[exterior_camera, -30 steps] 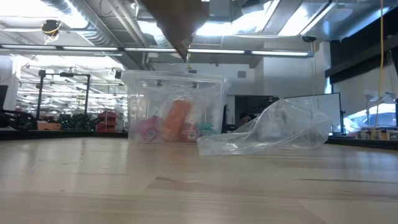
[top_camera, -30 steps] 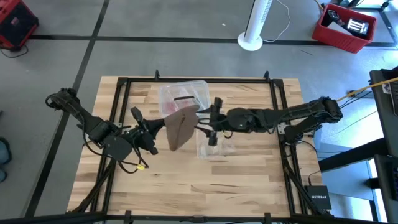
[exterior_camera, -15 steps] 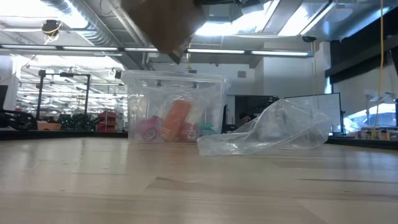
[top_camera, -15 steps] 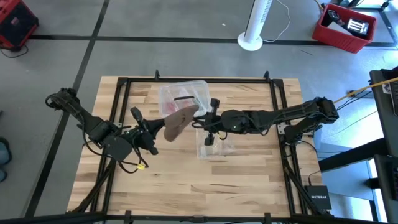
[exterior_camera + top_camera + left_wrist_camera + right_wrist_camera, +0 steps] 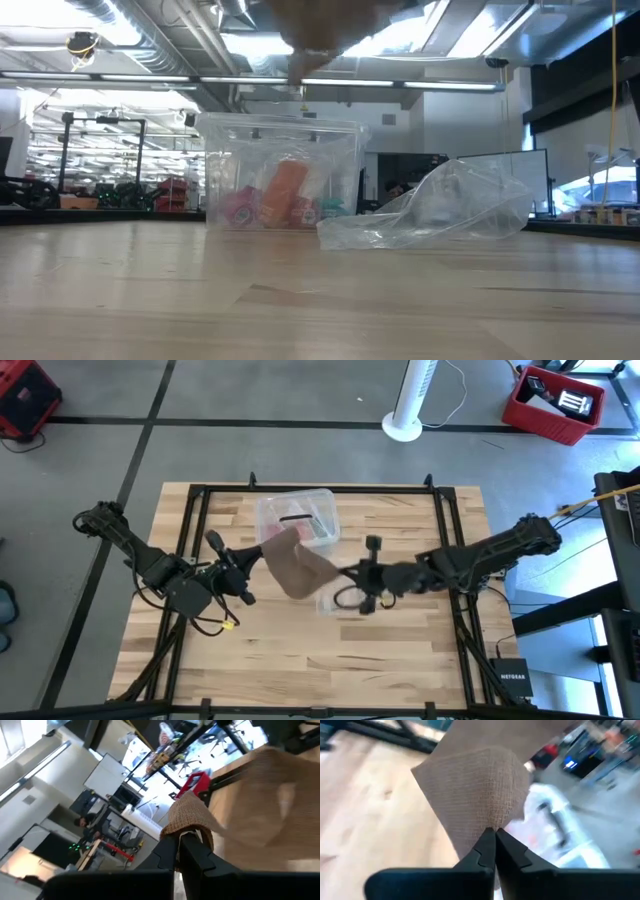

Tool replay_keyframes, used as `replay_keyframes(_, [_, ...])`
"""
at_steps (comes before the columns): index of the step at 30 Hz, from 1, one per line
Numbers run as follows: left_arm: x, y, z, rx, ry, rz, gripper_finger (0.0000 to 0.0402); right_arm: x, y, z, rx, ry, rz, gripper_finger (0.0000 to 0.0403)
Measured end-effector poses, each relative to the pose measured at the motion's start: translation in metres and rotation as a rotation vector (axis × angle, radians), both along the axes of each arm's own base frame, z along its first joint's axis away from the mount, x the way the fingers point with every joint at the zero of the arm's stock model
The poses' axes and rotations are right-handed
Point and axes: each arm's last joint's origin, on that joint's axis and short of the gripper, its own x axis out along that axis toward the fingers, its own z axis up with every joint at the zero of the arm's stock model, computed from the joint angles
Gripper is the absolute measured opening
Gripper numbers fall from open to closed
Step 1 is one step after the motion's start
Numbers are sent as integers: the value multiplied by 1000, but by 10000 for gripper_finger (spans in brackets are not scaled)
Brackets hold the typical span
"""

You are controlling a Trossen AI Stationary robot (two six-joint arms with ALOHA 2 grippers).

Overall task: Roll bandage
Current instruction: Roll the brown bandage

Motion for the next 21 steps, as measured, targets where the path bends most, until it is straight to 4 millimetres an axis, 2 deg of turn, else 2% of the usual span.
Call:
replay_keyframes(4, [0, 1, 2, 1, -18, 27, 0, 4, 20, -22, 187, 59, 43, 9])
replay_keyframes(8, [2, -1, 9, -5, -49, 23, 0, 10, 25, -34, 233, 97, 30, 28])
replay_keyframes(11, [3, -3, 19, -11, -85, 15, 0, 7, 22, -22, 203, 113, 17, 70])
replay_keyframes(16, [0, -9, 29, 16, -95, -15, 0, -6, 19, 22, 223, 173, 90, 159])
replay_keyframes(21, [2, -9, 30, 33, -83, -57, 0, -3, 9, 21, 138, 210, 114, 222])
